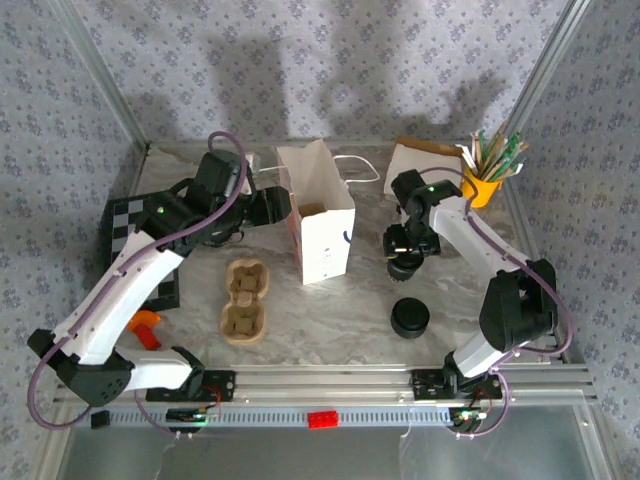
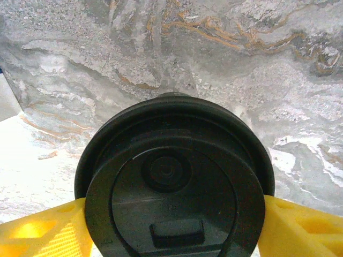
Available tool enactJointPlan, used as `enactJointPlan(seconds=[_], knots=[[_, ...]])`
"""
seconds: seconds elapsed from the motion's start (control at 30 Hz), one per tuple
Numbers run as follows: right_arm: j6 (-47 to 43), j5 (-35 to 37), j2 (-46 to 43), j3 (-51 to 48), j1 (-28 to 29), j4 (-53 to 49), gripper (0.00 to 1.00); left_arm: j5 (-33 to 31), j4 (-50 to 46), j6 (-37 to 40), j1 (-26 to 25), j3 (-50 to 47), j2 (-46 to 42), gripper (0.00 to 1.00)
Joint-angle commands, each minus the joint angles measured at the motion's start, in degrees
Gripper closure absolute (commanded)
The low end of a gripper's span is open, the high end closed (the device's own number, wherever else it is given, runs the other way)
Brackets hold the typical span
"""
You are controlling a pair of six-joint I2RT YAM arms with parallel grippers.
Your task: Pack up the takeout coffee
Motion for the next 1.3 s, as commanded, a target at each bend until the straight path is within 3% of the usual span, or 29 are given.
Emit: enactJointPlan(seconds=[0.0, 0.3, 1.27], knots=[[-1.1, 2.7, -1.2, 1.4, 1.2, 0.0, 0.25, -1.4, -0.8, 0.0, -0.2, 1.1, -1.2, 0.31], [-0.2, 3.2, -3.0, -0.5, 2.1, 2.2, 0.16, -1.6, -1.1, 0.7, -0.2, 1.1, -1.4, 0.3], [-3.7, 7.5, -2.8, -4.3, 4.6, 9.0, 0.13, -1.3, 0.0, 0.5, -0.1, 0.7, -1.4, 0.29]])
